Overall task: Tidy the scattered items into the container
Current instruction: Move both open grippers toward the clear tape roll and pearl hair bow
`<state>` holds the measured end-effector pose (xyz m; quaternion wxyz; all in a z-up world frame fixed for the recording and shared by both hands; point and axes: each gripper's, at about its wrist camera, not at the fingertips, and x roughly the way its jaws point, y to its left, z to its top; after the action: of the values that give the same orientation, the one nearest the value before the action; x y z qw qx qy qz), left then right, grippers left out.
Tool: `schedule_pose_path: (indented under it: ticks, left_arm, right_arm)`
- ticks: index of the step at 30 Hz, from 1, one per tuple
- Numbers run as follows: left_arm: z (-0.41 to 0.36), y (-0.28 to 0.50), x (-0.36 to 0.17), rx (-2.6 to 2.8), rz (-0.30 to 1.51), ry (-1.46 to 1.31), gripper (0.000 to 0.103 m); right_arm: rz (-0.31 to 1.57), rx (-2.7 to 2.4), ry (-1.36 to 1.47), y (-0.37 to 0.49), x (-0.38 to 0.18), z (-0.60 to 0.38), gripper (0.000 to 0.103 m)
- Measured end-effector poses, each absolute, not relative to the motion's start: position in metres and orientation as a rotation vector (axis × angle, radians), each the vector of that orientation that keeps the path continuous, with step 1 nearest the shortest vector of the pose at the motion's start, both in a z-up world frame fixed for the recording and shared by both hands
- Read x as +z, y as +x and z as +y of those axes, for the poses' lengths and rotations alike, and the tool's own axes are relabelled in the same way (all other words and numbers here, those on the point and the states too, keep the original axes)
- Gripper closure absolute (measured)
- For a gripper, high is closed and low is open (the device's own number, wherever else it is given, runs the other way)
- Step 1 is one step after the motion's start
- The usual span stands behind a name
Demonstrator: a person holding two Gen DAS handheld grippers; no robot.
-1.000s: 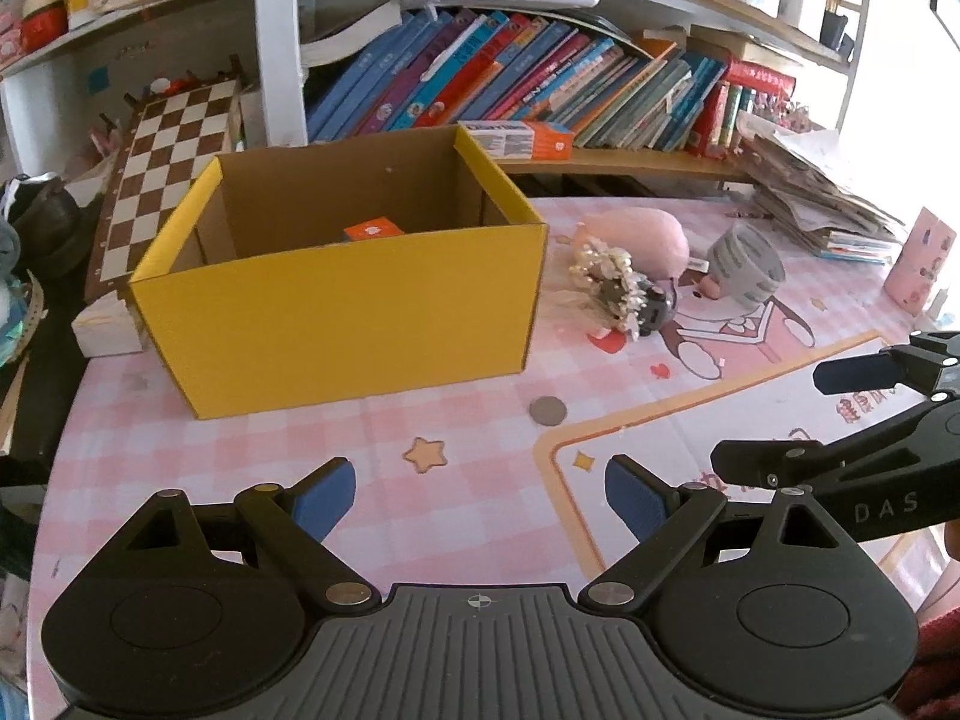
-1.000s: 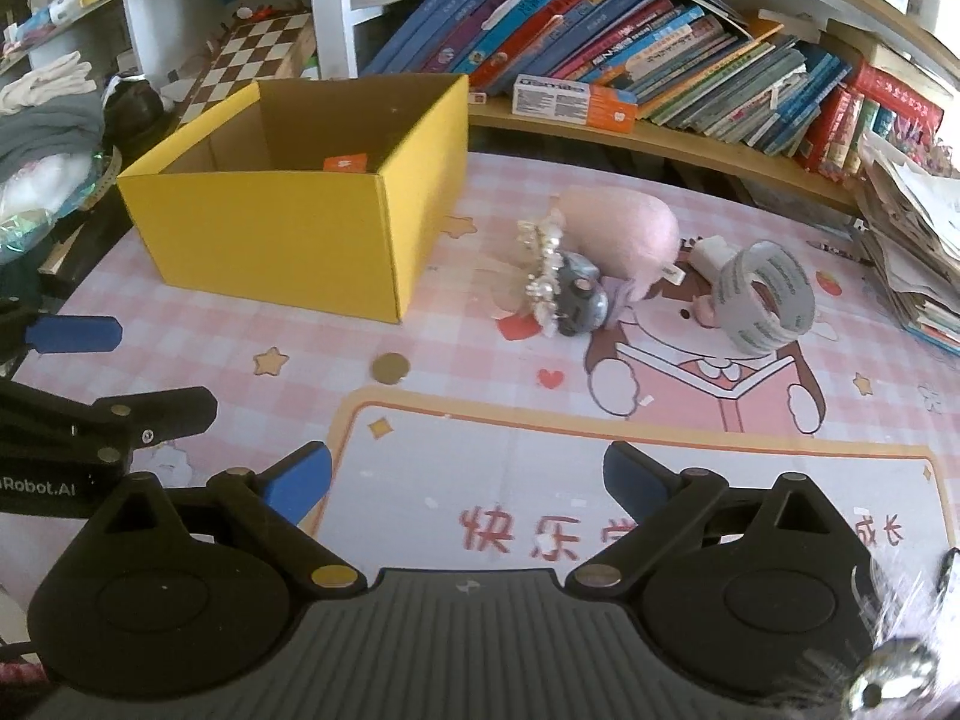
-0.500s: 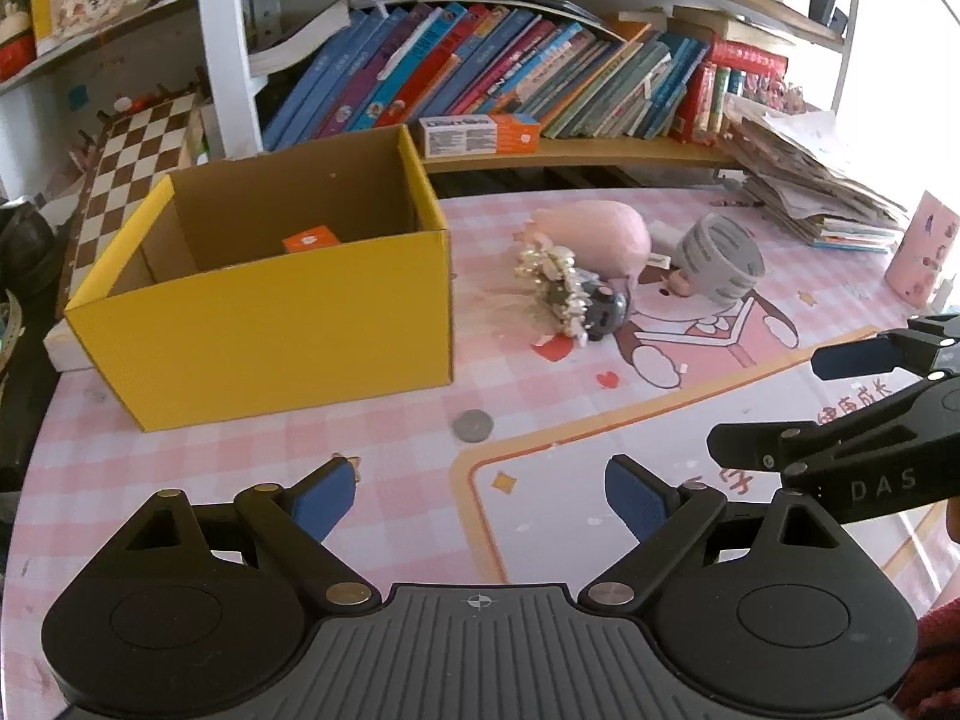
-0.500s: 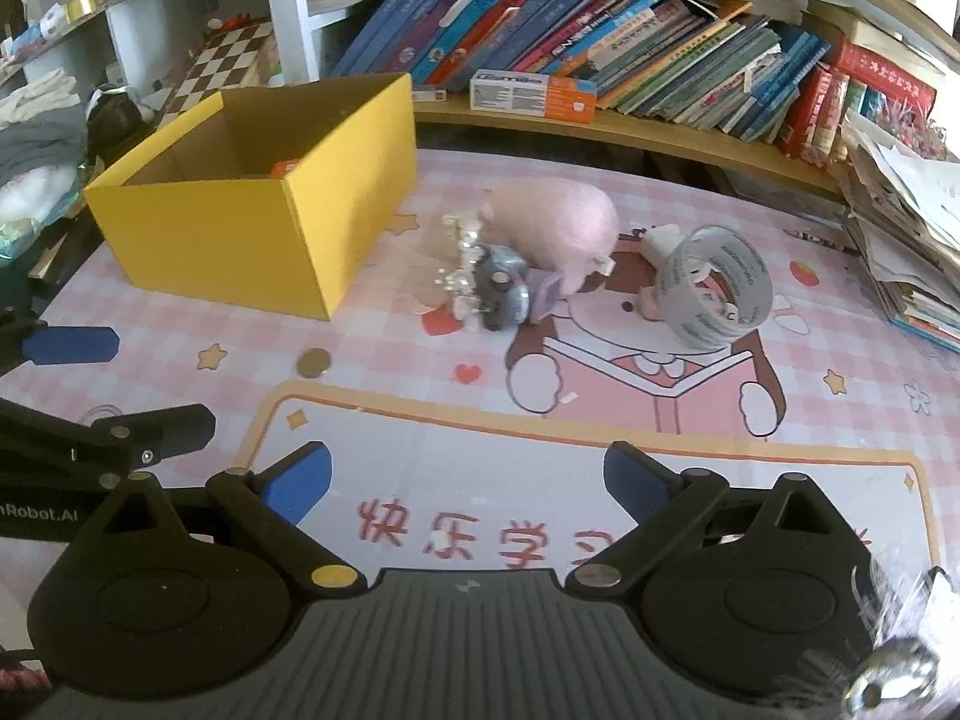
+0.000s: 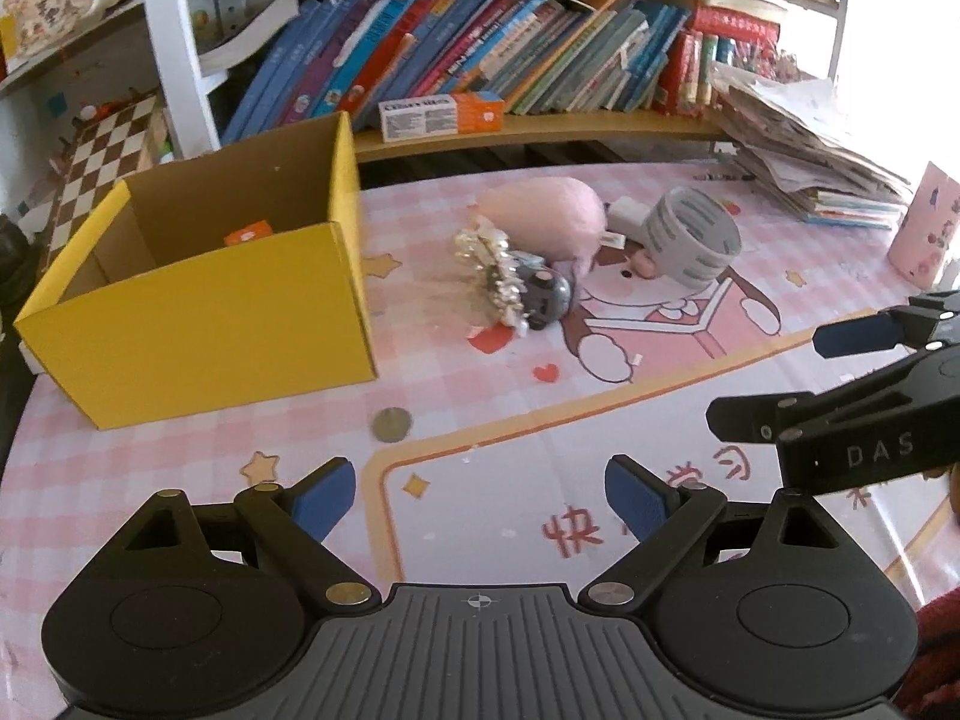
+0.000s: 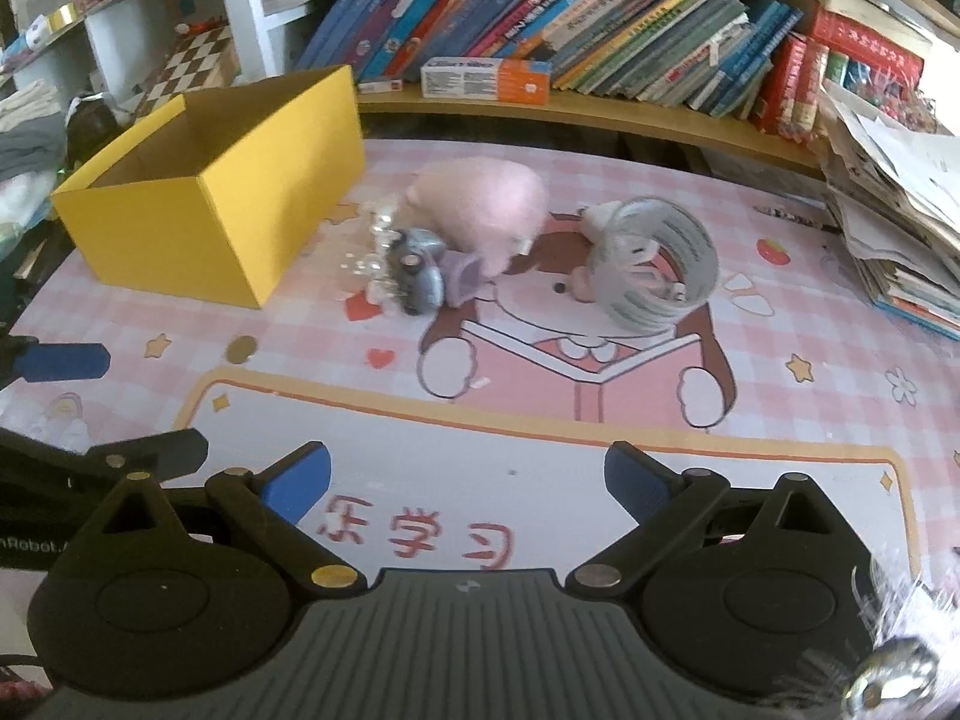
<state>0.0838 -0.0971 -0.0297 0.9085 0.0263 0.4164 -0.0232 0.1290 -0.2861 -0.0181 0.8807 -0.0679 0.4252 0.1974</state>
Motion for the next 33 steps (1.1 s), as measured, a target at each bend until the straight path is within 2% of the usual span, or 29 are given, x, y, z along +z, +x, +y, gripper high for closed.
schedule_pose_path:
  ticks: [22,33]
  left_arm:
    - [-0.14,0.11,-0.029,-0.067,0.872,0.11,0.01]
    - [-0.148,0.137,-0.021,-0.084,0.832,0.118,0.01]
  right_arm:
    - [0.903,0.361,-0.077,0.16,-0.026,-0.335,0.004]
    - [0.848,0.32,-0.109,0.179,-0.023,-0.352,0.004]
